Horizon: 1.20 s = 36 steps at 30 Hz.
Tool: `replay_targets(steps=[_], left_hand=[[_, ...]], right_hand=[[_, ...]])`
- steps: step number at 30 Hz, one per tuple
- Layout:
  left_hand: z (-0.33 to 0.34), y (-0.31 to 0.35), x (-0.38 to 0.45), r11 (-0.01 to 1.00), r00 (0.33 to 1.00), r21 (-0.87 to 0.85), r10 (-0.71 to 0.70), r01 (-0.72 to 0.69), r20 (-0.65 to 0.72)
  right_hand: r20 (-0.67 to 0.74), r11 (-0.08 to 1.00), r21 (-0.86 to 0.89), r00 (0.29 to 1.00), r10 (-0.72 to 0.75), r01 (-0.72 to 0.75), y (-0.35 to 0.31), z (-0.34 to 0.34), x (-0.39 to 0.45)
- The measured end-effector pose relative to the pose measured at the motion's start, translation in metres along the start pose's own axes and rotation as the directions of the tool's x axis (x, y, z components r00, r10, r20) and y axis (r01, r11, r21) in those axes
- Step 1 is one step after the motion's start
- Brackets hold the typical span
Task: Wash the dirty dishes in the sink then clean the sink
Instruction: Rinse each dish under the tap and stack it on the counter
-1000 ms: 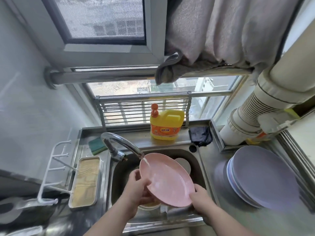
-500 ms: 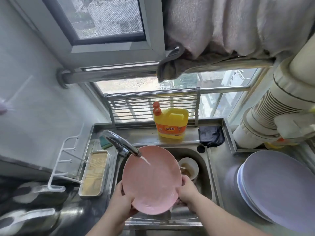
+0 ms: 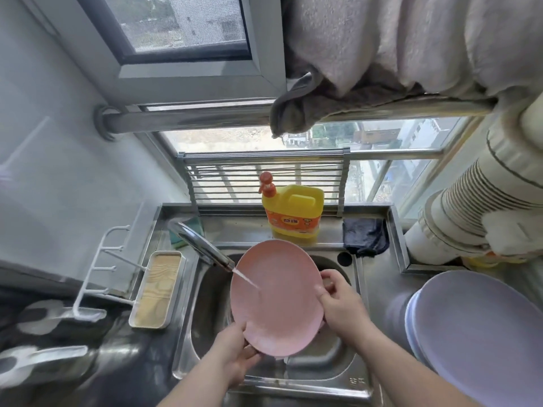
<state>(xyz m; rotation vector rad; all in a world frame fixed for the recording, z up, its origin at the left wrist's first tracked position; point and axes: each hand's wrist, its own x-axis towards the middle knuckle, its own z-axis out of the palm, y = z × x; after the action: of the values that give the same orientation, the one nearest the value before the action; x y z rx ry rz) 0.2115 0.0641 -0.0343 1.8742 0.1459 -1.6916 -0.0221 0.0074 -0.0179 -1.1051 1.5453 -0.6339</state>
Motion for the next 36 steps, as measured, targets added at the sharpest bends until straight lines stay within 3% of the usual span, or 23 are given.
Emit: replay_targets(steps=[5,9,13,17,21,24,29,36], left_hand=[[0.025,0.001,-0.003,0.998,1.0,0.066,0.005,-0.005,0.005],[0.024,0.004,0.0,0.997,0.999,0.078,0.006,-0.003,-0.038],[0.01,0.016,0.001,0.99,0.993,0.095,0.105,-0.1,-0.05],[-0.007,0.031,-0.003,0.953,0.96,0.143,0.275,-0.266,-0.046],[-0.024,0.038,-0.01,0.916,0.925,0.168,0.376,-0.363,-0.047],[-0.036,0.039,-0.012,0.911,0.913,0.167,0.396,-0.376,-0.103],[-0.047,0.031,-0.003,0.956,0.941,0.075,0.293,-0.284,-0.171],[-0.018,0.009,0.006,0.997,0.995,-0.044,0.061,-0.064,-0.075]], right_hand=[[-0.063,0.987,-0.159,0.998,-0.03,0.02,-0.01,-0.021,0.003],[-0.133,0.973,-0.138,0.977,0.168,-0.186,0.0,-0.026,0.009],[-0.066,0.932,-0.072,0.934,0.35,-0.354,0.031,-0.014,0.01],[0.029,0.899,-0.049,0.9,0.436,-0.434,0.055,0.016,0.005],[0.117,0.861,0.087,0.864,0.49,-0.501,0.065,0.053,0.009],[0.137,0.871,0.149,0.882,0.45,-0.468,0.06,0.077,0.013],[0.028,0.955,0.086,0.959,0.282,-0.283,0.043,0.078,0.013],[-0.085,0.997,-0.072,0.996,0.024,-0.031,0.004,0.029,0.001]])
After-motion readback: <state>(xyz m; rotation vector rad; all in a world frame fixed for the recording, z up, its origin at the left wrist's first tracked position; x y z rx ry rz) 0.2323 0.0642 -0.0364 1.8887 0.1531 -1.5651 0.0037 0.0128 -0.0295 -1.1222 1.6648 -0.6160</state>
